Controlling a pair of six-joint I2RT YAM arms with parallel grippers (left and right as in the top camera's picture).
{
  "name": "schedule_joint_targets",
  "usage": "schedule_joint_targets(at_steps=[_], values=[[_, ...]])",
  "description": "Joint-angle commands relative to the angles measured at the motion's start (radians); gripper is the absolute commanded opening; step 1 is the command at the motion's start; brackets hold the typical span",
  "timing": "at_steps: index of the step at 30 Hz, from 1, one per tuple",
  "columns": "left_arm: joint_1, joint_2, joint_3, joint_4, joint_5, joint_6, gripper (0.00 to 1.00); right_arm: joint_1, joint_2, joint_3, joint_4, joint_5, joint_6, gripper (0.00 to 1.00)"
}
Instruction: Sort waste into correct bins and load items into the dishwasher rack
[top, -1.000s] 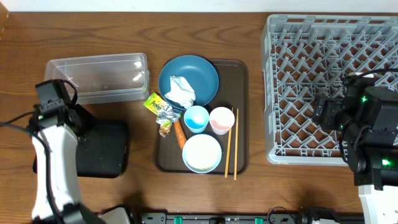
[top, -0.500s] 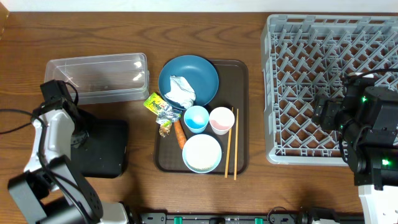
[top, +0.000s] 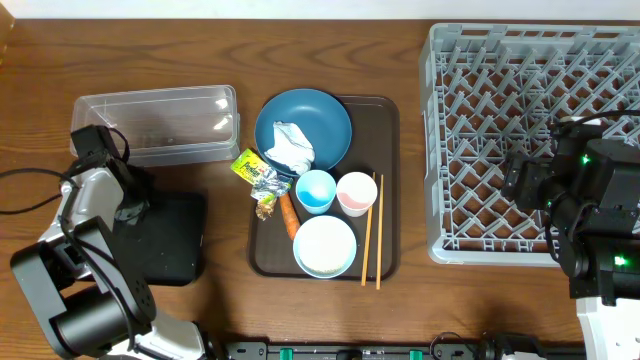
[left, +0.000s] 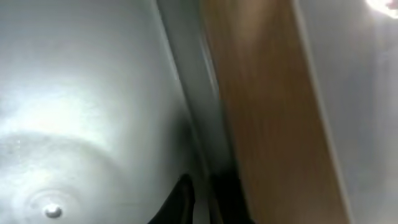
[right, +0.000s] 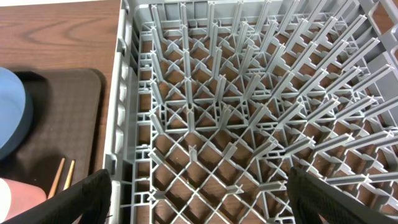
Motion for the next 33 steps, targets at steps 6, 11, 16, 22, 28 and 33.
schedule_joint_targets(at_steps=[6,11,16,22,28,33], values=[[0.002,0.038,0.016,0.137,0.198,-0.011,0.12,0.002,0.0,0.018,-0.002,0.006,-0.008,0.87],[0.002,0.038,0.016,0.233,0.273,-0.011,0.12,0.002,0.0,0.018,-0.002,0.007,-0.008,0.87],[0.002,0.038,0.016,0.291,0.315,-0.012,0.15,0.002,0.0,0.018,-0.002,0.006,-0.008,0.87],[0.002,0.038,0.016,0.319,0.315,-0.007,0.17,0.002,0.0,0.018,-0.002,0.007,-0.008,0.87],[0.002,0.037,0.016,0.318,0.315,0.127,0.17,0.002,0.0,0.018,-0.002,0.007,-0.008,0.88],[0.002,0.012,0.016,0.257,0.315,0.22,0.17,0.002,0.0,0.018,-0.002,0.007,-0.008,0.89]])
